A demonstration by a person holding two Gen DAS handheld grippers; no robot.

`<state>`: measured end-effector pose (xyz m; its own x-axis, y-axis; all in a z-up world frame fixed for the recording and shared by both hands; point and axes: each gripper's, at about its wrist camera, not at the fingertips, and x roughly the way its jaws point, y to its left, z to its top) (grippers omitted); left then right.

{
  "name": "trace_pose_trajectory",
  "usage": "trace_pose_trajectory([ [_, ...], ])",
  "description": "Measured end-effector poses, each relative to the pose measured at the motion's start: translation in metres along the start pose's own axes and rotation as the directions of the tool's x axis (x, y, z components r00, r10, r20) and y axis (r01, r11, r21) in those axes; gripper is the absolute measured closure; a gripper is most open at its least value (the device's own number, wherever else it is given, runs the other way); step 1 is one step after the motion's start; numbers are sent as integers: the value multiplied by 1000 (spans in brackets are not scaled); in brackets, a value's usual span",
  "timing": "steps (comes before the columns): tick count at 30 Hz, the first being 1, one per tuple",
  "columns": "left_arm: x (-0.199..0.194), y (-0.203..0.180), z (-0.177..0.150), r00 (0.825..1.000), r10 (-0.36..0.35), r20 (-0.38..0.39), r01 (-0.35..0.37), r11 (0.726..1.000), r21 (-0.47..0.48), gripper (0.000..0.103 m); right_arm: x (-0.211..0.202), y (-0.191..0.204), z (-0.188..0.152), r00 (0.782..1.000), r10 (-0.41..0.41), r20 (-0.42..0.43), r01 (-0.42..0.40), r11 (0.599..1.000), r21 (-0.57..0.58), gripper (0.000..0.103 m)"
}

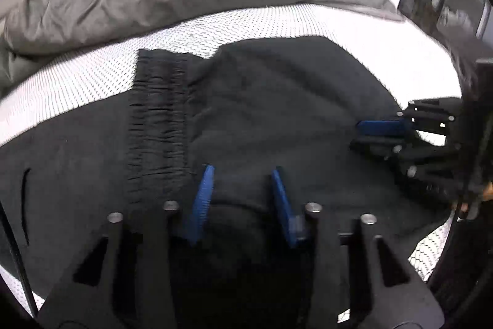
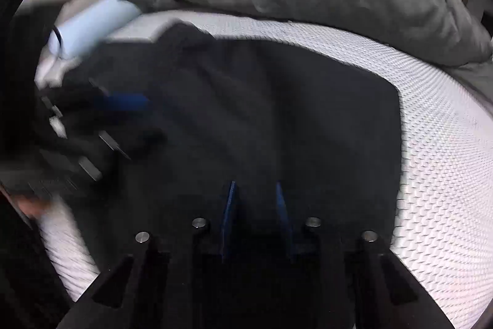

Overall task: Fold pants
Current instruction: 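Grasp the waistband with the left gripper and fold it over the pants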

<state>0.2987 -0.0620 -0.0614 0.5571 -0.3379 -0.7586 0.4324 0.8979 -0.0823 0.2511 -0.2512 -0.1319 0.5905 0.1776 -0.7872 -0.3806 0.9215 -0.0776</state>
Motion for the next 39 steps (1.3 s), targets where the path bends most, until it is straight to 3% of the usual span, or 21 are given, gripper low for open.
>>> trace_pose_trajectory([
  [3,0,18,5,998,-56,-3,56,996,-66,72,-14,-32,-7,999,-42,18,41,997,73,79],
  [6,-5,11,7,1000,-25,-5,25,997,-68,71,-20,-59,-13,999,-10,37,4,988,152,79],
  [10,-27,-1,18,999,-22,40,24,997,-68,69,-31,-55,-10,997,34,65,-43,988,150,75],
  [13,-38,-12,33,996,-33,80,36,999,-40,58,-43,-46,4,992,42,117,-56,991,123,72],
  [15,-23,-11,49,998,-27,49,29,999,-33,58,-41,-41,19,992,34,122,-47,993,106,70],
  [18,9,-2,62,998,41,-52,-43,998,-35,58,-21,-30,47,992,102,68,-108,989,101,70],
  [21,27,16,54,998,-5,-65,0,997,-82,59,-1,-12,59,993,117,10,-117,992,56,70],
  [23,27,27,50,998,-51,-44,47,994,-100,66,19,-5,61,995,92,-37,-91,995,32,70],
  [25,29,41,51,997,-72,-41,66,988,-143,82,31,-11,55,994,76,-73,-74,997,27,70],
  [26,31,47,51,995,-94,-37,87,982,-168,82,29,-20,54,994,83,-67,-80,996,42,70],
  [28,35,55,52,992,-122,-32,113,973,-199,83,20,-39,51,998,15,-59,-11,997,75,70],
  [30,37,51,52,994,-102,-35,95,982,-165,83,11,-61,47,998,-43,-36,47,991,126,70],
  [33,38,46,53,996,-79,-40,72,987,-145,83,7,-75,44,1000,-16,-17,18,986,166,70],
  [37,21,40,58,997,-73,-39,66,986,-155,81,-3,-62,49,1000,-20,15,18,992,122,70],
  [39,7,34,62,998,-55,-6,54,990,-130,75,-14,-55,55,998,-3,60,-3,994,106,67],
])
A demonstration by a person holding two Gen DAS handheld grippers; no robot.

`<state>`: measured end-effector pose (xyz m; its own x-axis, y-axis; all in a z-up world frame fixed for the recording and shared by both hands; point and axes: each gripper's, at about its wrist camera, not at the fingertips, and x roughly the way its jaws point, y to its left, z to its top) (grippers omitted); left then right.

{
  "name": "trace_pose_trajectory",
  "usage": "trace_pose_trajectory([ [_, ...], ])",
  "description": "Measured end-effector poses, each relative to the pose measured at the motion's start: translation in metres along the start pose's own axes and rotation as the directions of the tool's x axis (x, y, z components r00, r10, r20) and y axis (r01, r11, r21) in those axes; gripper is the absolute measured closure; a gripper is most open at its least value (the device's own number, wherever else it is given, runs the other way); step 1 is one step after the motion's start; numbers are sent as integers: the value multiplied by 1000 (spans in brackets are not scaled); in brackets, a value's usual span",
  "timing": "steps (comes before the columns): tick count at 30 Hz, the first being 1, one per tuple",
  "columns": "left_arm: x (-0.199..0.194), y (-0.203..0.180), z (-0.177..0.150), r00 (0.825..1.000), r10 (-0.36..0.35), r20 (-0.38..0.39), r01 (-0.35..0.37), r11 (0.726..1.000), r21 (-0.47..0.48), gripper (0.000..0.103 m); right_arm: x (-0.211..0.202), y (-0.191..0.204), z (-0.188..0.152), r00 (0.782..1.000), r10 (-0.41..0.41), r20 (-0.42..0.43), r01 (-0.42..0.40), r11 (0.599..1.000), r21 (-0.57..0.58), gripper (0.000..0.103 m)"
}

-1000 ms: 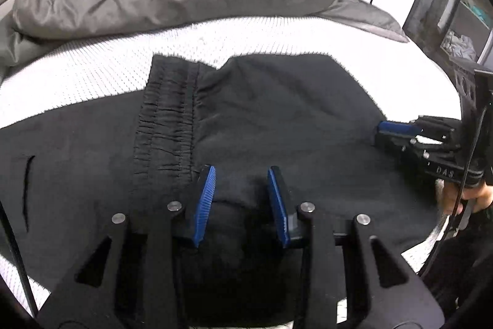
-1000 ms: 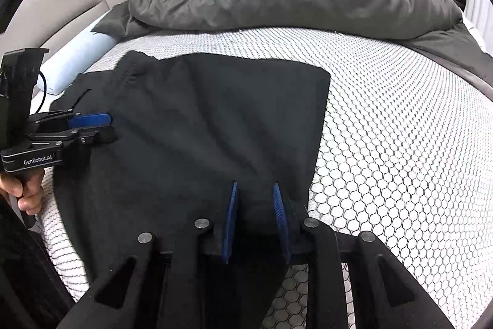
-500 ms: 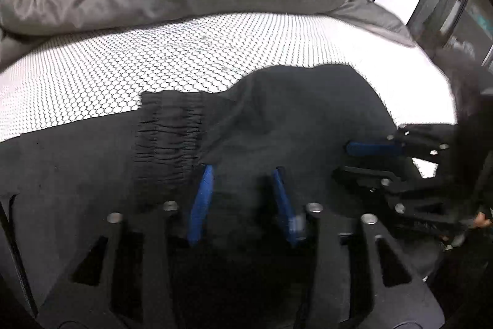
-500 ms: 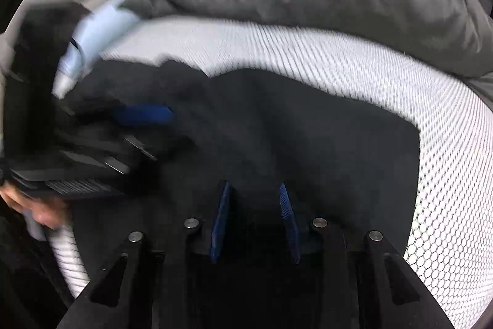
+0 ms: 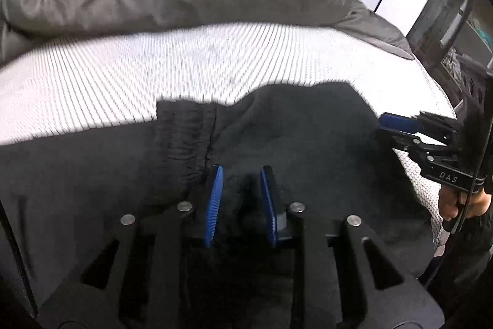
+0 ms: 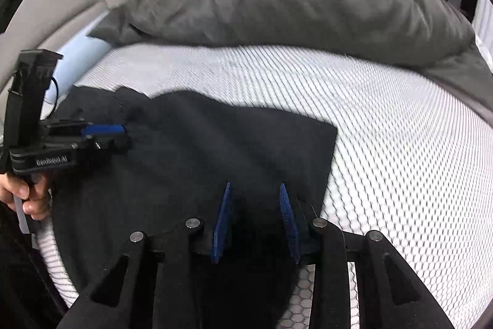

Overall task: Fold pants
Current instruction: 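Grasp the waistband with the left gripper and fold it over the pants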

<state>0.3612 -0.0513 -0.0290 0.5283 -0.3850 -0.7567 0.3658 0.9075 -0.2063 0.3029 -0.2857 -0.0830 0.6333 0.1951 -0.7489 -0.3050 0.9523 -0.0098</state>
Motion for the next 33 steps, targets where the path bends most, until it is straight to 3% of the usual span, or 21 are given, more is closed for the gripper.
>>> trace_pose_trajectory([
  [1,-6,-2,4,1000,-2,26,2,1000,1,65,-6,2,4,1000,5,15,-5,1000,-11,66],
  [3,-10,-5,15,999,-13,45,13,1000,-1,59,-10,11,13,999,12,31,-11,999,-37,64],
  [8,17,-5,37,998,60,16,-61,997,56,59,10,37,33,998,65,22,-63,994,-88,64],
  [11,42,23,37,997,63,-34,-65,997,-50,62,32,47,33,997,80,-22,-82,990,-112,64],
  [14,46,41,34,999,45,-24,-47,994,-96,78,52,43,31,997,29,-70,-37,993,-111,65],
  [17,47,49,30,1000,13,-14,-15,993,-120,79,53,16,26,997,-10,-80,6,999,-50,65],
  [20,48,47,29,1000,23,-9,-24,994,-105,79,45,-11,22,990,-120,-73,120,993,-1,65],
  [25,41,53,30,1000,19,-3,-19,990,-143,78,37,-23,13,991,-123,-55,125,992,30,63],
  [29,7,49,22,994,106,31,-101,985,-140,71,13,-19,10,994,-113,-13,113,993,43,50],
  [30,-2,48,18,992,118,46,-111,984,-140,65,2,-19,7,996,-93,10,92,994,60,46],
  [32,-24,43,4,988,132,84,-120,983,-137,57,-14,-16,1,995,-80,51,77,995,60,28],
  [33,-32,41,-2,986,133,99,-119,984,-132,54,-21,-16,-3,995,-82,64,79,995,55,25],
])
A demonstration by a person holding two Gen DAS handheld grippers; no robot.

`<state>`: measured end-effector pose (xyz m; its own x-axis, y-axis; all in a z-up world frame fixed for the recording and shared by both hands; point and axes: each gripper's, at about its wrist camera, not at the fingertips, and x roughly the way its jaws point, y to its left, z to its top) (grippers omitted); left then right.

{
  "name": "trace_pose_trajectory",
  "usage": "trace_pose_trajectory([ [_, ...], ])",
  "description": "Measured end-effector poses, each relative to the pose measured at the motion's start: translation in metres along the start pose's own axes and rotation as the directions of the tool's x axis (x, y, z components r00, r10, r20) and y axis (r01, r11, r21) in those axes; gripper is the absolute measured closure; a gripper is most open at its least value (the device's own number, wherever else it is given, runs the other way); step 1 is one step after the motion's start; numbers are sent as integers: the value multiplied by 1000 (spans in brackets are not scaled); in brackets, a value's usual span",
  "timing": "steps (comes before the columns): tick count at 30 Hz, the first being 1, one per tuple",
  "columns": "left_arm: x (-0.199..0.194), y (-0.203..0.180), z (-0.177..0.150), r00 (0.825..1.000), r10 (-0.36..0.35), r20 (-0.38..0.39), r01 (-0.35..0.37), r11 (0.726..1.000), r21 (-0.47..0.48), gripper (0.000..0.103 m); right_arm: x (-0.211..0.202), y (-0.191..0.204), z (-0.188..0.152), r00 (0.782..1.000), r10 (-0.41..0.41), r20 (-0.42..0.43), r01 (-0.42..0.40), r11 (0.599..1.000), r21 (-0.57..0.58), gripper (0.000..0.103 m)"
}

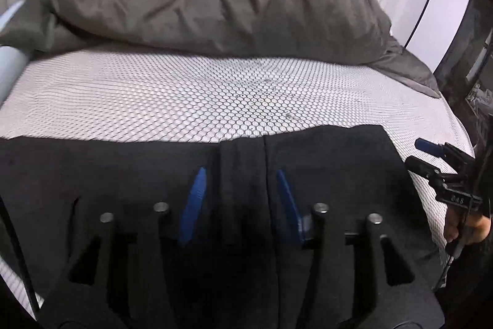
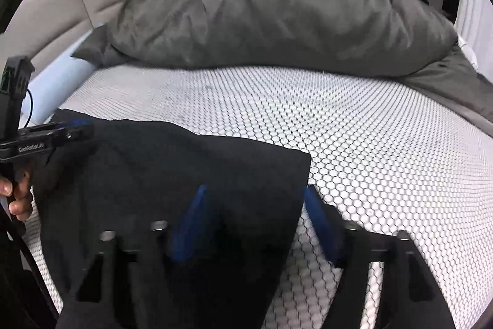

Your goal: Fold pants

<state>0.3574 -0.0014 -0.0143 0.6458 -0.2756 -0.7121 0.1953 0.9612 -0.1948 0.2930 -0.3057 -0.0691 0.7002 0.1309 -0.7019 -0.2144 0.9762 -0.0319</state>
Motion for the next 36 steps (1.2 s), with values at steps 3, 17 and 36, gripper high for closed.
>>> trace_pose_trajectory([
  [3,-24,-6,-13,999,-12,32,12,1000,18,41,-12,5,-8,1000,0,4,0,1000,-7,21],
  [17,15,7,-40,993,35,-116,-24,995,95,23,21,71,-41,989,-52,-142,10,959,-283,15],
  [36,-38,-65,-77,999,-7,-42,18,962,272,23,-83,29,-138,984,176,-2,-172,960,220,20],
])
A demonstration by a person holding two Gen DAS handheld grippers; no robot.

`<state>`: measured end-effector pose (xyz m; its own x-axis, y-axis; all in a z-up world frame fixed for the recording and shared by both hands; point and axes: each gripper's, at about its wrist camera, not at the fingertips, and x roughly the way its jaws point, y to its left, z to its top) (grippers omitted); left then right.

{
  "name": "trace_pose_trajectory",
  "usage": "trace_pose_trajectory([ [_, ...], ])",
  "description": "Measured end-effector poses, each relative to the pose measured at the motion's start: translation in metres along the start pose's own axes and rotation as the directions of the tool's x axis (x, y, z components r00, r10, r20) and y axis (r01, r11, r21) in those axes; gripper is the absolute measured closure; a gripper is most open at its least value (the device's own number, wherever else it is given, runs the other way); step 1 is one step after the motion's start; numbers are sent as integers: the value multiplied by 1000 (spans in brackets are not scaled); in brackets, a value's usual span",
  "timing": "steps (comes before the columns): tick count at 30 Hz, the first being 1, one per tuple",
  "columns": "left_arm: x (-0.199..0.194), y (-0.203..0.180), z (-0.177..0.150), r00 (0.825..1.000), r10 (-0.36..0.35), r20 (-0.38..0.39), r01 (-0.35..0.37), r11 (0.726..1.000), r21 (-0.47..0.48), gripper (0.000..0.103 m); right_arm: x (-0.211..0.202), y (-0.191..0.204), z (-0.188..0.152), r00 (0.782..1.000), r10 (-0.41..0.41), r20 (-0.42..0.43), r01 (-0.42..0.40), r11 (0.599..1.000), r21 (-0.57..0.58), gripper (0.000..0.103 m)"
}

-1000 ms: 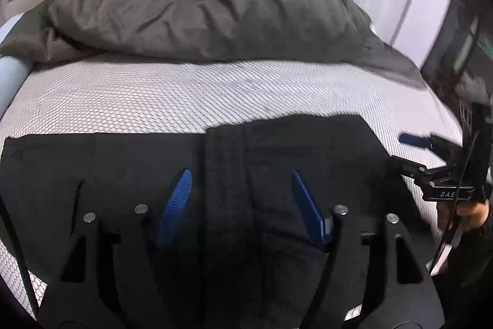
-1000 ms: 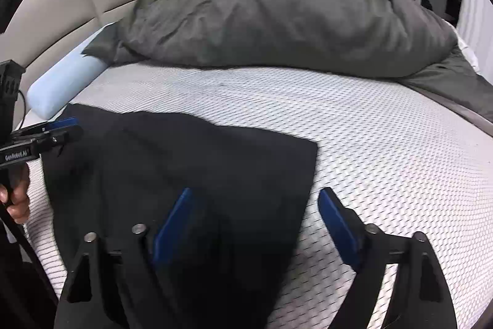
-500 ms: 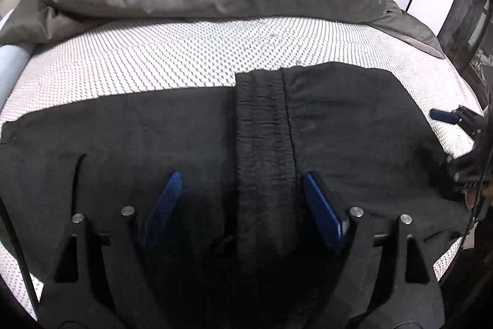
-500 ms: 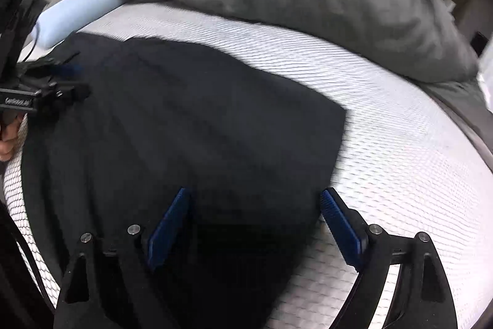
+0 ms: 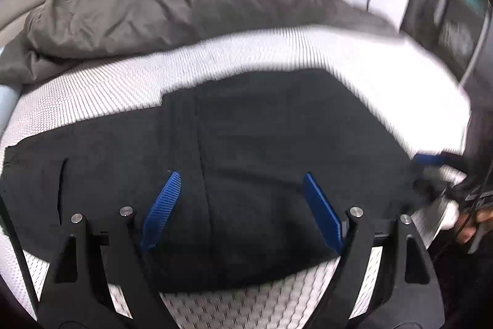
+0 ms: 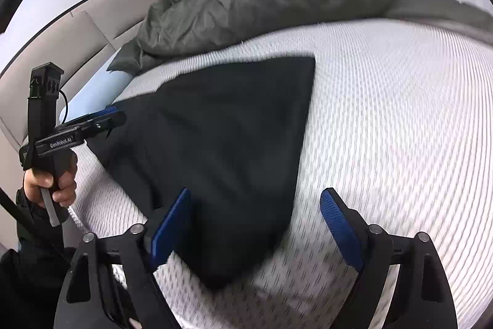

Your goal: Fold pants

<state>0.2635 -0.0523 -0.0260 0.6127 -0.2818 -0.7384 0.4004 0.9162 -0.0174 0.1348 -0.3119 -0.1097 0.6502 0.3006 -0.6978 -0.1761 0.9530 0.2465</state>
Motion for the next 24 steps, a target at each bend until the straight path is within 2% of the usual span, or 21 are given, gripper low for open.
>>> trace_pose_trajectory([
  [1,4,-5,-8,999,36,-22,-35,999,26,23,1,1,-11,1000,-6,-13,6,1000,10,27],
  [4,14,-5,-30,986,147,-81,-143,989,46,23,-6,4,-33,1000,-8,-8,8,1000,25,36],
  [7,2,6,-40,994,78,-78,-82,996,-43,23,-17,0,-40,999,54,3,-54,997,62,48],
  [9,-11,14,-41,998,34,-46,-38,993,-110,23,-23,-5,-42,993,117,29,-119,987,103,48],
  [11,-25,14,-33,999,-52,1,52,982,-179,23,-27,-9,-42,986,159,47,-164,977,137,48],
  [13,-30,1,-18,993,-116,30,120,975,-186,23,-27,-12,-39,984,173,49,-179,970,162,48],
  [15,-24,-23,4,984,-174,42,178,973,-149,23,-22,-14,-39,979,199,40,-202,959,197,48],
  [18,8,-73,33,966,-260,-1,260,964,-55,22,-7,-14,-27,973,230,32,-231,949,214,48],
  [19,23,-87,39,963,-265,-44,263,964,-42,22,-2,-15,-24,971,239,28,-239,944,228,49],
  [21,49,-103,40,959,-261,-113,257,965,-48,22,4,-19,-23,962,272,32,-271,925,268,57],
  [22,62,-109,36,952,-269,-147,263,963,-60,22,10,-21,-19,960,278,33,-276,918,284,67],
  [23,72,-111,33,947,-273,-171,263,962,-78,22,15,-23,-19,962,272,25,-267,918,295,82],
  [24,80,-111,31,945,-270,-187,257,962,-91,22,15,-25,-20,963,269,17,-261,917,301,85],
])
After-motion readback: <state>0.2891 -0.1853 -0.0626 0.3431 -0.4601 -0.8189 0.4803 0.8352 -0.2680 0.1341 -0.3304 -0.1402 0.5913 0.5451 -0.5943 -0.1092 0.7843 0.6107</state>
